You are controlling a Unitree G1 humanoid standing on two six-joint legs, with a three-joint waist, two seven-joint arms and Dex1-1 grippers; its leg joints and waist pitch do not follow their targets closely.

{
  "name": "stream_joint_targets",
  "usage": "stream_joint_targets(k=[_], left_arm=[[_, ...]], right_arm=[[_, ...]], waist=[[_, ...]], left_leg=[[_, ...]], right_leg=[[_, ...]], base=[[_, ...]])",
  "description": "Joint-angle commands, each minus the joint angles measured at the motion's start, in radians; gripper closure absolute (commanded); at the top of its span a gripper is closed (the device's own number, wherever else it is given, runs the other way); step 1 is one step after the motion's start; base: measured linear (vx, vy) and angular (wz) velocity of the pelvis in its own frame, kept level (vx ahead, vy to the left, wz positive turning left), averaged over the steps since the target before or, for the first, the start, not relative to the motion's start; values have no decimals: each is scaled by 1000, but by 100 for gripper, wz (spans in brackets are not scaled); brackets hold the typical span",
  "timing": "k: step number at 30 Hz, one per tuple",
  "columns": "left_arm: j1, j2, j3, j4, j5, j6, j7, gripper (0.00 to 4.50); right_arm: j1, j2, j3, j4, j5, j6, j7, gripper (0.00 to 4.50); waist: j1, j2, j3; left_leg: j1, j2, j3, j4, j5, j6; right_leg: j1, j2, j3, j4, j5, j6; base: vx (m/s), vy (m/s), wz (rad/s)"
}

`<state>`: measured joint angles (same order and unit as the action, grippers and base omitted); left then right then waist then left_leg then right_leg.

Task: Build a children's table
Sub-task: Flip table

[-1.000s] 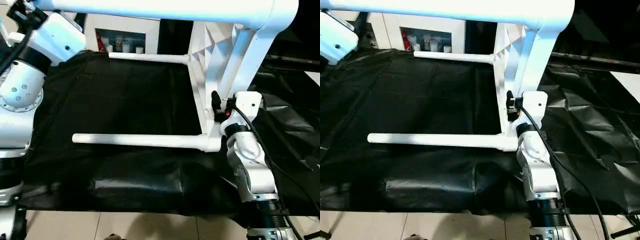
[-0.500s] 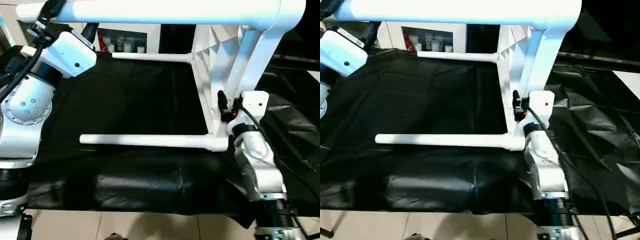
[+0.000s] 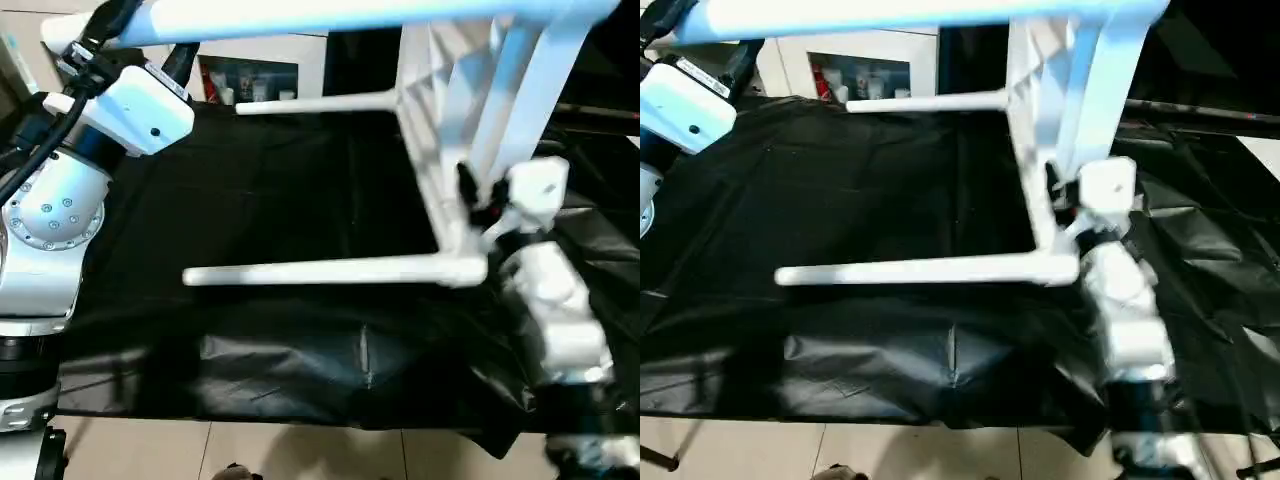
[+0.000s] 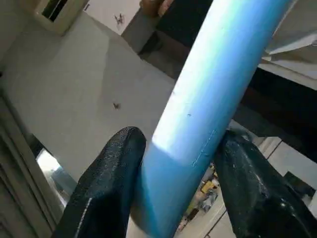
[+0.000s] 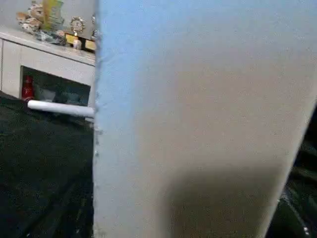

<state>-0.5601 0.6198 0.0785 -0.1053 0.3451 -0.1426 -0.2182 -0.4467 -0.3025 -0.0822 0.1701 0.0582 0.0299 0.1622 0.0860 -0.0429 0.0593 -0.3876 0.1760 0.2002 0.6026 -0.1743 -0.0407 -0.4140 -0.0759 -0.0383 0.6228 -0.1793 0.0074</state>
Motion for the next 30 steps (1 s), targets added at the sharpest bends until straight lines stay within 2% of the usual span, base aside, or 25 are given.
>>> stream_joint_targets(k=[1,3,6,7,8,9,11,12,13,16,17,18,19,21,22,23,25,27,30], left_arm=[[-4,-17,38,44,-58,64,-1,227],[-4,-19,45,47,-62,74,1,235],[-2,-29,66,62,-65,105,18,240],[-2,-29,66,62,-65,105,18,242],[-2,-30,67,65,-65,109,19,242],[0,-45,75,70,-77,138,23,247],[2,-51,77,70,-77,150,27,253],[4,-68,83,73,-84,173,35,255],[4,-68,83,74,-84,173,35,257],[23,-99,93,64,-100,224,42,265],[28,-103,93,60,-107,231,37,267],[34,-107,91,55,-114,240,29,269],[36,-109,91,53,-117,244,26,274],[53,-124,88,39,-129,258,16,276],[59,-130,87,33,-128,262,19,278],[59,-130,87,33,-128,262,19,279],[65,-136,88,28,-129,265,22,280],[77,-147,89,6,-129,276,30,282],[81,-145,87,-11,-129,294,31,282]], right_arm=[[-80,-84,29,-78,-22,-135,144,254],[-104,-108,34,-72,-22,-143,173,254],[-214,-178,43,-45,22,-117,300,254],[-214,-178,43,-45,22,-117,300,254],[-236,-190,49,-36,31,-103,333,254],[-299,-227,77,1,23,-120,404,254],[-327,-239,87,19,25,-121,431,254],[-393,-259,105,67,15,-142,468,254],[-393,-259,105,67,15,-142,468,254],[-520,-287,135,171,-15,-196,519,254],[-533,-288,137,184,-17,-207,526,254],[-550,-286,139,201,-21,-218,531,254],[-558,-286,140,210,-22,-224,536,254],[-609,-281,152,270,-38,-265,561,254],[-628,-276,156,292,-39,-279,576,254],[-628,-276,156,292,-39,-279,576,199],[-645,-270,162,311,-38,-293,591,185],[-700,-249,184,370,-36,-343,634,164],[-734,-234,189,415,-37,-388,649,144]], waist=[[-2,-4,-73],[-1,-5,-74],[-1,-7,-75],[0,-7,-74],[0,-7,-74],[0,-6,-75],[0,-8,-74],[-1,-13,-73],[0,-12,-72],[0,-18,-71],[-2,-17,-71],[0,-22,-69],[1,-18,-69],[-2,-24,-70],[-2,-23,-71],[-3,-24,-69],[-3,-26,-69],[-6,-34,-68],[-9,-35,-68]], left_leg=[[23,42,-22,-64,-175,-11],[22,42,-21,-61,-153,-3],[19,40,-18,-55,-144,15],[18,39,-18,-55,-139,17],[18,39,-17,-54,-138,20],[19,40,-17,-52,-135,24],[18,40,-17,-51,-140,28],[20,41,-17,-50,-149,30],[18,41,-18,-50,-153,28],[20,44,-18,-49,-181,21],[19,43,-19,-49,-194,17],[19,44,-18,-49,-201,18],[19,44,-19,-49,-204,16],[19,46,-20,-50,-211,12],[18,46,-21,-50,-210,11],[17,46,-21,-50,-216,10],[18,47,-22,-50,-228,10],[16,48,-23,-50,-241,9],[15,49,-24,-50,-257,5]], right_leg=[[43,-52,38,-60,-163,-148],[44,-51,38,-56,-132,-154],[45,-50,37,-54,-121,-176],[45,-50,37,-54,-119,-176],[45,-50,38,-54,-119,-176],[45,-49,37,-52,-115,-181],[44,-50,36,-54,-129,-191],[42,-49,35,-55,-150,-195],[42,-50,34,-55,-162,-197],[38,-54,33,-57,-203,-197],[38,-52,31,-60,-225,-196],[35,-53,33,-63,-236,-188],[35,-54,33,-61,-239,-186],[32,-52,31,-62,-235,-182],[34,-52,30,-59,-229,-185],[33,-52,31,-61,-228,-185],[32,-52,31,-60,-228,-181],[32,-52,30,-62,-239,-180],[30,-53,30,-60,-249,-181]], base=[[0,0,0],[0,0,0],[0,0,0],[0,0,0],[0,0,0],[0,0,0],[0,0,0],[0,0,0],[0,0,0],[0,0,0],[0,0,0],[0,0,0],[0,0,0],[0,0,0],[0,0,0],[0,0,0],[0,0,0],[0,0,0],[0,0,0]])
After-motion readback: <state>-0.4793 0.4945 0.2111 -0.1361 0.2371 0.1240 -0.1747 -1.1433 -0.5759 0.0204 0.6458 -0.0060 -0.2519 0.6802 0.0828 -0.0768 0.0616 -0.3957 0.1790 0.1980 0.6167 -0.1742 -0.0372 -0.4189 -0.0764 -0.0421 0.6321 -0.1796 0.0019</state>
